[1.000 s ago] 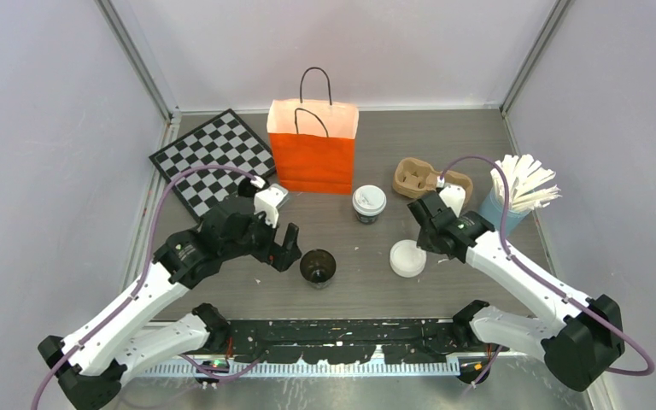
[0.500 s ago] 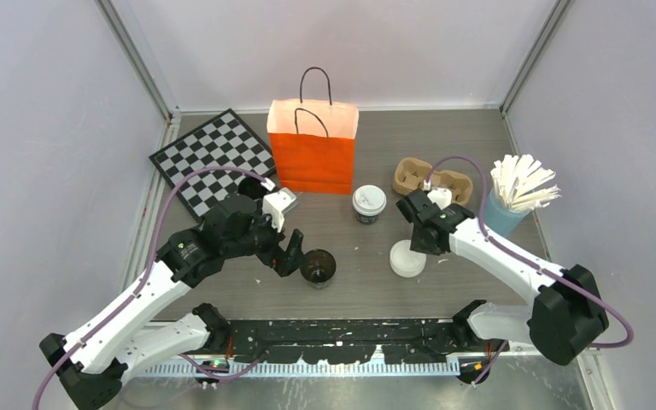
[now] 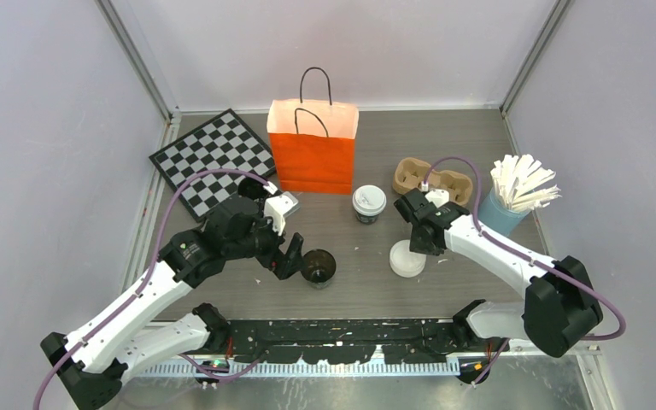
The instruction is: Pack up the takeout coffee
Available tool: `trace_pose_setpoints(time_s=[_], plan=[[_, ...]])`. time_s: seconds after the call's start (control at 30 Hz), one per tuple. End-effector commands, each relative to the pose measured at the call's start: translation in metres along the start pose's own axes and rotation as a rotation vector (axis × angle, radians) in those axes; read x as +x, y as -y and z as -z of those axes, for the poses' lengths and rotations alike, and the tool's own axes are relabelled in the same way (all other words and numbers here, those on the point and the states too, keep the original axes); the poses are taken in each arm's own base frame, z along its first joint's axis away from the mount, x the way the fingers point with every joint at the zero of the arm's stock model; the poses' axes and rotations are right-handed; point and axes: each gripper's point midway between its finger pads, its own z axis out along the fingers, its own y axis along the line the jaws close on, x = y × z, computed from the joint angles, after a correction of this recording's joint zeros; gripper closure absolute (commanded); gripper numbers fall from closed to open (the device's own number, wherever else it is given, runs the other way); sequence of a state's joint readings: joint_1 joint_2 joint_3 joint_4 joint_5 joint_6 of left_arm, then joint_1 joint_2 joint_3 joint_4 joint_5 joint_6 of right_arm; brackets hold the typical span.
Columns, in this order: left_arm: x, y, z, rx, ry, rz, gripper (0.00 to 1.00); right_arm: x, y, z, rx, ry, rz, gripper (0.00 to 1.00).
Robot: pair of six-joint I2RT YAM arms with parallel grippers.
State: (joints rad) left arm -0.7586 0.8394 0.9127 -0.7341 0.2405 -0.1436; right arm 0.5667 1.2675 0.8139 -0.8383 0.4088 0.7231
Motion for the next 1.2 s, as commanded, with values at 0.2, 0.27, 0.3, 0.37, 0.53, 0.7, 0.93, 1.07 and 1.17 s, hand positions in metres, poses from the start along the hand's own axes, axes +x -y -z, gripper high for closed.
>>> trace_pose_setpoints(time_s=[0.2,0.27,0.3,0.37,0.53,0.7,0.93,1.07,1.17], plan=[[-0.002,0.004,0.003,0.024,0.017,-0.034,0.12,-0.008,0.002,-0.004,0.03,0.014,-0.004,0.78],[-0.002,0.004,0.003,0.025,0.016,-0.034,0.12,-0.009,0.002,-0.003,0.026,0.023,-0.008,0.84],[-0.002,0.004,0.003,0.024,0.015,-0.035,0.12,-0.01,0.002,-0.002,0.024,0.027,-0.008,0.85],[-0.002,0.004,0.003,0.023,0.013,-0.035,0.11,-0.011,0.003,0.0,0.024,0.03,-0.004,0.85],[-0.003,0.004,0.002,0.025,0.017,-0.038,0.12,-0.014,0.001,0.004,0.013,0.032,0.0,0.81],[-0.002,0.004,0.001,0.024,0.009,-0.038,0.12,-0.015,0.002,0.003,0.022,0.036,0.005,0.85],[-0.002,0.003,0.0,0.024,0.003,-0.037,0.12,-0.02,-0.001,0.008,-0.002,0.051,0.005,0.99],[-0.001,0.003,0.0,0.022,0.001,-0.038,0.12,-0.023,-0.003,0.013,-0.016,0.058,0.0,0.91],[-0.001,0.003,0.0,0.022,0.0,-0.038,0.12,-0.023,-0.004,0.014,-0.021,0.057,-0.001,0.9]])
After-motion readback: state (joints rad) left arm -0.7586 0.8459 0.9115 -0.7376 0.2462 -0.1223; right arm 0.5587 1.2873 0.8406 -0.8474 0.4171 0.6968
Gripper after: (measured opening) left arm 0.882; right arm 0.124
